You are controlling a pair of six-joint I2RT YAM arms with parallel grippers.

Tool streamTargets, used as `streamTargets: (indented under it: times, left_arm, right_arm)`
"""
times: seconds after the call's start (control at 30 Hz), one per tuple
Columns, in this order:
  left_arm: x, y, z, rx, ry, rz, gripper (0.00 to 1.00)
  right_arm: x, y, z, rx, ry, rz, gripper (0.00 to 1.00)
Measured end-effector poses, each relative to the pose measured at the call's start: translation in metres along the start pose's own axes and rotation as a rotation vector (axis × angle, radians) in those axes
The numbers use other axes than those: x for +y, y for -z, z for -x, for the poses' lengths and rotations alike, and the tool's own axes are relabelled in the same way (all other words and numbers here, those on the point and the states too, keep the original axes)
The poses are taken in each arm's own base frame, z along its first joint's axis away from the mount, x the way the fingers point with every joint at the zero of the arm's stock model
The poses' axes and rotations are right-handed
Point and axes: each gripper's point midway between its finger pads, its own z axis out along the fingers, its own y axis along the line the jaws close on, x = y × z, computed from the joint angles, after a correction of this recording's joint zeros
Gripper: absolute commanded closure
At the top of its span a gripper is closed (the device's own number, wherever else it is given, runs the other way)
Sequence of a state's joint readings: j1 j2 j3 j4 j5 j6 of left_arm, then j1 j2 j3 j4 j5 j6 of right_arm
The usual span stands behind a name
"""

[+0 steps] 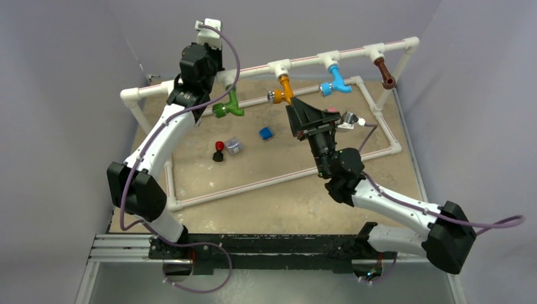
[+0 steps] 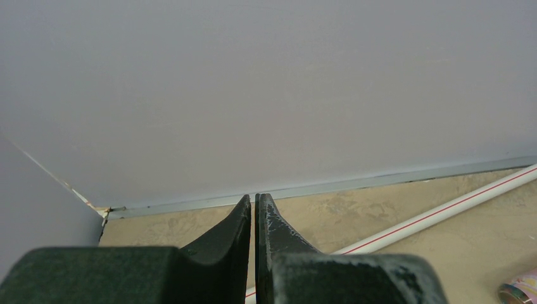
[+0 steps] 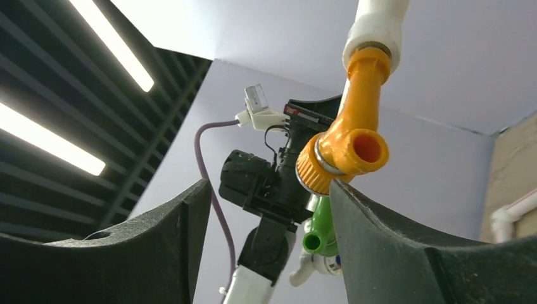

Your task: Install the water faucets

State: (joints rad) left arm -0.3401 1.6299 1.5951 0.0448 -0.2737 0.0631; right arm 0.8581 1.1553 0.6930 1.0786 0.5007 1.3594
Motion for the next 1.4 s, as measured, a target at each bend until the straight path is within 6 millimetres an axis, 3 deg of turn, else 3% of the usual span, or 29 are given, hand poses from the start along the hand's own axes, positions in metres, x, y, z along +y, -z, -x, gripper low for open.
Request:
streamTargets:
  times: [0.27, 0.57, 0.77, 0.9, 1.1, 1.4]
  left_arm:
    - [0.0, 0.0, 0.0, 0.0, 0.0, 0.0, 0.96]
    - [0.0, 0.0, 0.0, 0.0, 0.0, 0.0, 0.96]
    - [0.0, 0.0, 0.0, -0.001, 0.0, 0.0, 0.96]
    - [0.0, 0.0, 0.0, 0.0, 0.0, 0.0, 0.96]
    - [0.0, 0.0, 0.0, -0.001, 0.0, 0.0, 0.96]
    - [0.0, -0.001, 0.0, -0.001, 0.0, 0.0, 0.96]
  right_arm:
    - [0.01, 0.013, 0.013, 0.016, 0.318, -0.043, 0.29]
    - [0.064, 0.013, 0.042, -0.005, 0.871, 0.008, 0.25]
    - [0.078, 0.014, 0.052, 0.035, 1.292, 0.056, 0.23]
    - [0.076, 0.01, 0.052, 0.095, 1.565, 0.081, 0.22]
    - [0.051, 0.004, 0.037, 0.292, 1.981, 0.166, 0.2]
    - [0.01, -0.001, 0.025, 0.482, 2.341, 0.261, 0.18]
